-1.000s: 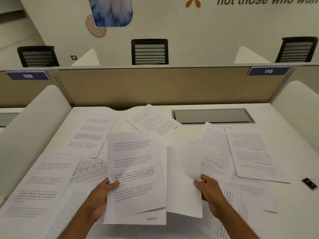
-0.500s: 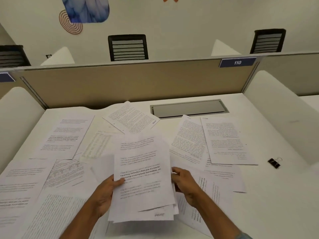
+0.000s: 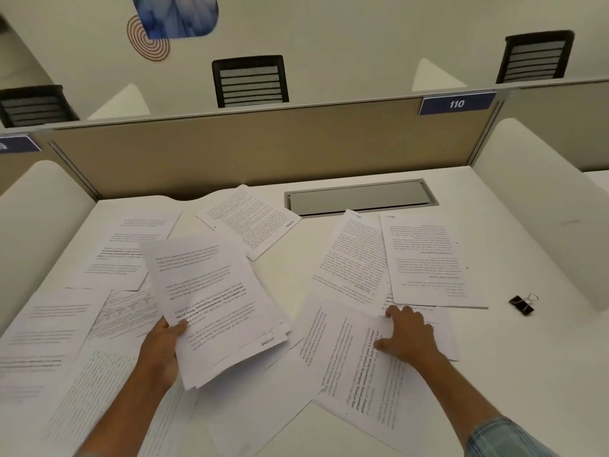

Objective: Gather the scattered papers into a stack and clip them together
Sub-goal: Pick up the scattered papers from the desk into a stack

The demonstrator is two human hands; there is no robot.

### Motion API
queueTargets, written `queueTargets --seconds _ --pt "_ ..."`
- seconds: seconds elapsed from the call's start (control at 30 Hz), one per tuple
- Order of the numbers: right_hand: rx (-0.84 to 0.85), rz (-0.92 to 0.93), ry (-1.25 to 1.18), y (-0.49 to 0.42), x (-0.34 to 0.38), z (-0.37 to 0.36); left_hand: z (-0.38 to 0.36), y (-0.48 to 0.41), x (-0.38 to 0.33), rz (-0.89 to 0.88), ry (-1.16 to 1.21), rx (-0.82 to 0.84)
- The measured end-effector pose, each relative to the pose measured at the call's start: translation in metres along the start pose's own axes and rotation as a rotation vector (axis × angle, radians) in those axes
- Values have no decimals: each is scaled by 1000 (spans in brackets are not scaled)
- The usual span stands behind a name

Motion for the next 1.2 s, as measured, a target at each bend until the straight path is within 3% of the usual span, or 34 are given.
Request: queueTargets --seconds 0.2,0.3,0.57,0.77,1.03,1.2 --pt "39 29 104 3 2 -4 13 20 24 12 -136 -172" --pt "58 63 123 5 3 -2 11 33 33 5 -157 -171" --pt "128 137 -99 13 4 1 -2 43 39 -13 -95 -123" --pt "-30 137 -440 28 -36 33 0 40 35 -21 -29 -62" --pt "-225 91 -1211 86 -81 60 -15 35 36 46 -31 114" --pt "-188 120 -1294 111 -25 43 -64 59 37 96 -56 321"
Point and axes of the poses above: each hand's wrist, its own y-axis away from the middle knuckle, its own z-axis out of the back of the hand, x = y × z, the point moved 9 cm from there along -y, towards the middle knuckle, and after that the axes turned 7 degrees about x, right-handed, at the moved point
